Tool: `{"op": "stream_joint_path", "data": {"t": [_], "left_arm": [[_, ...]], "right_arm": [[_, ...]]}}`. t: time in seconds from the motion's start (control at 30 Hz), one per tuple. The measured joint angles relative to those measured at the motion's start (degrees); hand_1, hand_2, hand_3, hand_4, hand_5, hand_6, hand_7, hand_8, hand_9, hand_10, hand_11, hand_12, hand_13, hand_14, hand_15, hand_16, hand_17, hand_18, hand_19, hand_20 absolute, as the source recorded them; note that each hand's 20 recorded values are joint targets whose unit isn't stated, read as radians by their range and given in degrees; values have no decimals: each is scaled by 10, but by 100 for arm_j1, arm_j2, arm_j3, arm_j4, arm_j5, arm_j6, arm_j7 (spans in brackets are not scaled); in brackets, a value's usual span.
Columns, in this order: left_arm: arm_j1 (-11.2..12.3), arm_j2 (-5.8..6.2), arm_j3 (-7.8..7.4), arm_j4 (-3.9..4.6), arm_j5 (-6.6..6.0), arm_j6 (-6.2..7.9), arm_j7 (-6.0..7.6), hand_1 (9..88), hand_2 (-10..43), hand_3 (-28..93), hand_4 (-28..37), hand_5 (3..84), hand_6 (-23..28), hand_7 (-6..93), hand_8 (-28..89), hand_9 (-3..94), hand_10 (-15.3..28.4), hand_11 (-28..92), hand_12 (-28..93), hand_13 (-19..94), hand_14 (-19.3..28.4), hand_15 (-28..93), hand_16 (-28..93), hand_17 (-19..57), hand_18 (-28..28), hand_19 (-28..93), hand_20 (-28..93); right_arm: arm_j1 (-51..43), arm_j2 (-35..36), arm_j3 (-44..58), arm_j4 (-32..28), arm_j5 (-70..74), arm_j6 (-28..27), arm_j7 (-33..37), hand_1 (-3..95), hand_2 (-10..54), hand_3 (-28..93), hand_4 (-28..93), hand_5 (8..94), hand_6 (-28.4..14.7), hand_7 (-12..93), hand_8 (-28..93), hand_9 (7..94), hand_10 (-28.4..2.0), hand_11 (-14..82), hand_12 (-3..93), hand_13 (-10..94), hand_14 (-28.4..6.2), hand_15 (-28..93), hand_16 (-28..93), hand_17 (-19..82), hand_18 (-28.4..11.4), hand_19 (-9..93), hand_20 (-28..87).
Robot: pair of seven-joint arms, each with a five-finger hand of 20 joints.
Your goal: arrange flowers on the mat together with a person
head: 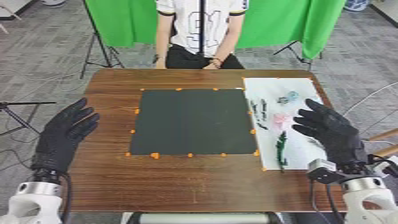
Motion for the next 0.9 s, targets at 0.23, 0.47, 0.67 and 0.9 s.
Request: {"op": "stream_joint_path", "data": {"t": [0.23,0.47,0.67,0.9], "left_arm": [[35,-34,-117,-3,31,-44,-38,249,-33,720,-211,370,30,191,-90,326,126,226,168,297,154,233,39,-35,263,471,32],[-194,40,36,60,29,-57,-28,249,-30,719,-212,371,30,191,-90,328,127,228,169,298,154,236,35,-35,263,471,33],[-241,47,72,60,22,-58,-38,248,-31,719,-211,371,31,191,-90,328,127,229,169,298,154,239,33,-34,263,471,33],[-247,49,94,71,23,-69,-42,248,-31,719,-212,370,30,191,-89,328,127,230,169,297,155,241,33,-34,263,472,33]], "right_arm": [[136,168,-569,132,5,425,-7,169,11,864,-242,408,-38,174,-108,442,-145,145,231,395,-122,286,243,137,-217,476,262],[571,337,-827,188,30,708,-20,171,6,863,-243,409,-38,177,-110,446,-143,153,233,400,-123,304,237,141,-216,483,264],[641,373,-845,185,36,788,-9,174,-1,863,-243,409,-39,178,-110,449,-141,159,233,402,-121,312,230,143,-215,488,265],[688,423,-876,189,26,914,-74,181,-11,856,-246,415,-38,187,-114,462,-142,188,239,415,-118,347,223,155,-213,508,273]]}}
